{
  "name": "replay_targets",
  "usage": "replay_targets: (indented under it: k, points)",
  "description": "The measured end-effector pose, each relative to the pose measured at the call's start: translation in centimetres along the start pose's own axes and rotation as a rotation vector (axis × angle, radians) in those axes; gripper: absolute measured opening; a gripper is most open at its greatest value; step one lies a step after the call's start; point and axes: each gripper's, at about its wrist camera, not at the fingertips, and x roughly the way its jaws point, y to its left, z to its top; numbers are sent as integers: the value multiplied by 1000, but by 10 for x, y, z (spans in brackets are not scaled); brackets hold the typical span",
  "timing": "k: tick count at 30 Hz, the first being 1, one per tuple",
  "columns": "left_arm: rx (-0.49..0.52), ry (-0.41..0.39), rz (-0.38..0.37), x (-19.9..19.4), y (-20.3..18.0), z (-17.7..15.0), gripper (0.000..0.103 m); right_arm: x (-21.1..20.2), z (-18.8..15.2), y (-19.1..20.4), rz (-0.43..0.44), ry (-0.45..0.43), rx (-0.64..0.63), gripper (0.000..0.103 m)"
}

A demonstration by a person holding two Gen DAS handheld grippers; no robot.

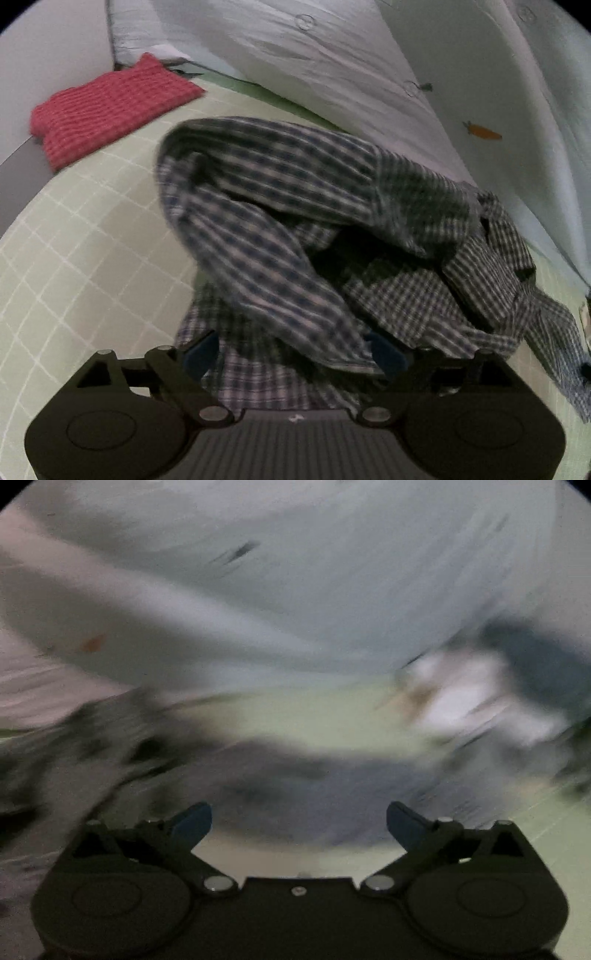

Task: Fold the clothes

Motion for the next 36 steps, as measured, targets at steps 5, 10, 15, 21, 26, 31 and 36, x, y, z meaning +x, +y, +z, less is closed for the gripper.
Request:
replay_targets:
  k: [5,10,15,21,26,31,36]
  points:
    - [88,-1,-20,6,-13,-6,99,11,-34,36,238,93,118,103]
    - [64,63,-124,16,-13,-10,100,14,-34,68,344,139,48,103]
    - [-65,45,-124,16,1,-5,92,17,-29,93,422,180,-47,93]
    - [-119,22,-107,16,16,7,29,18,-34,90,449,212,-103,62]
    - [-130,27,-107,11,29,19,5,12,-41,81,436,221,-124,8]
    - [-140,-64,-8,-16,55,33,3,7,-47,72,423,229,-145,3]
    - [-217,-178,132,-44,103,57,3,-5,-57,45,332,256,-106,2]
